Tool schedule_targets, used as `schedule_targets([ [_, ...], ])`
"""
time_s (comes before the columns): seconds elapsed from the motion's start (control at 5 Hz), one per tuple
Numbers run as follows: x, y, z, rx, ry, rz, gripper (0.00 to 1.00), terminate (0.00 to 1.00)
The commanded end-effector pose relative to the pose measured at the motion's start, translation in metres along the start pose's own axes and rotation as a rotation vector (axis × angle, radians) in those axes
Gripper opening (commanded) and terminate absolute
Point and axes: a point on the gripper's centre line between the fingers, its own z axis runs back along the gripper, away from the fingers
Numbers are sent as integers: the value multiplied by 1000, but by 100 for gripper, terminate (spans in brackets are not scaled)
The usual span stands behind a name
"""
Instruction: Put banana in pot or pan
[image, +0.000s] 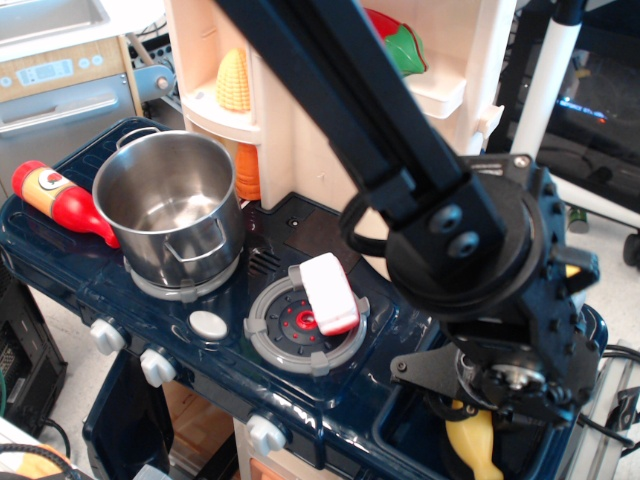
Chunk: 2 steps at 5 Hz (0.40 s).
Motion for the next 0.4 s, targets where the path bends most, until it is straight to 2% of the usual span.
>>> schedule_targets([
  [0.0, 21, 29, 75, -6, 106, -59, 0, 0],
  [0.2, 35, 65, 112, 8, 137, -62, 0, 0],
])
